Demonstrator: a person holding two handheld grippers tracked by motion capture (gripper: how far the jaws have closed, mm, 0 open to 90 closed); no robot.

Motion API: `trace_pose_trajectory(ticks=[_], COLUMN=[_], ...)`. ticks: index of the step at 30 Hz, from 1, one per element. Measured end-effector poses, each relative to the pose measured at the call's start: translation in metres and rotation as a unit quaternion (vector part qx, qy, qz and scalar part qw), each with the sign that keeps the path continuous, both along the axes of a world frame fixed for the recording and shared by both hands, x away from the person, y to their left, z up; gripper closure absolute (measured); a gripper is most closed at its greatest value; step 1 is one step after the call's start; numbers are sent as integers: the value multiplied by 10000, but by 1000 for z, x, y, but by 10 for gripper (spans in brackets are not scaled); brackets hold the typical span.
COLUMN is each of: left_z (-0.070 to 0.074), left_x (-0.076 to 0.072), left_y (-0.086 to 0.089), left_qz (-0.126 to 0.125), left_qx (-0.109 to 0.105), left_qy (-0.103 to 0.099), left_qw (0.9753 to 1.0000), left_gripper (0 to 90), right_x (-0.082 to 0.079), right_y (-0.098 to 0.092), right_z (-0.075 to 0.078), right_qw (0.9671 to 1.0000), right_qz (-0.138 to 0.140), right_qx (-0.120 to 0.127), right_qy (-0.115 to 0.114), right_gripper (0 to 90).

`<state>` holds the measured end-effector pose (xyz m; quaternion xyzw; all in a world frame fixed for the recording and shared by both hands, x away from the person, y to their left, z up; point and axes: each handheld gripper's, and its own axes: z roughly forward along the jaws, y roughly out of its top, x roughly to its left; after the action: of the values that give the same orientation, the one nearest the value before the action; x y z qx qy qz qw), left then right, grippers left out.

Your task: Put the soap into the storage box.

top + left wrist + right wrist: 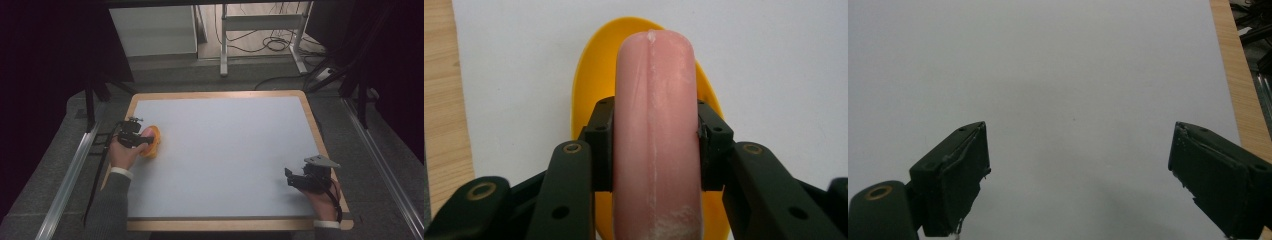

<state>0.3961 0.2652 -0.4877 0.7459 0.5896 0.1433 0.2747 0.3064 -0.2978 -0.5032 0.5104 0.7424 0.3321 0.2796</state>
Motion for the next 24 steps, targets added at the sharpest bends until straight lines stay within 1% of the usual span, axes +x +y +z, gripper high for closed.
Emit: trace_pose_trajectory(ticks=[2,4,7,9,11,14,18,20,21,22,24], left_z=[2,6,12,14,18,22,25,26,26,27,28], left_x=[-1,-2,-5,-8,-13,-21,-32,-38,-43,-48,-59], left_y=[1,1,3,3,2,1,0,-1,-2,-4,-6], left_qz=[30,61,58,48,4,-89,-221,-305,-352,-384,-494], left_qx=[-77,-70,-132,-148,-149,-225,-374,-403,-368,-375,-441], left_qy=[-93,-156,-279,-352,-489,-602,-761,-778,-784,-829,-919], left_qw=[9999,9998,9995,9993,9987,9979,9962,9957,9956,9951,9936], left_gripper=[577,494,382,330,294,276,265,255,247,244,244], right_x=[0,0,0,0,0,0,0,0,0,0,0], right_y=[0,0,1,1,1,1,1,1,1,1,1], right_z=[0,0,0,0,0,-1,0,0,0,0,0], right_qw=[10000,10000,10000,10000,10000,10000,10000,10000,10000,10000,10000], right_qz=[3,7,11,13,10,17,13,21,17,19,20], right_qx=[1,-1,-1,1,-3,-3,-3,-10,-14,-15,-19], right_qy=[-2,0,-1,-5,0,7,2,-5,-6,-11,-12], right_gripper=[93,93,92,93,92,93,92,92,92,92,92])
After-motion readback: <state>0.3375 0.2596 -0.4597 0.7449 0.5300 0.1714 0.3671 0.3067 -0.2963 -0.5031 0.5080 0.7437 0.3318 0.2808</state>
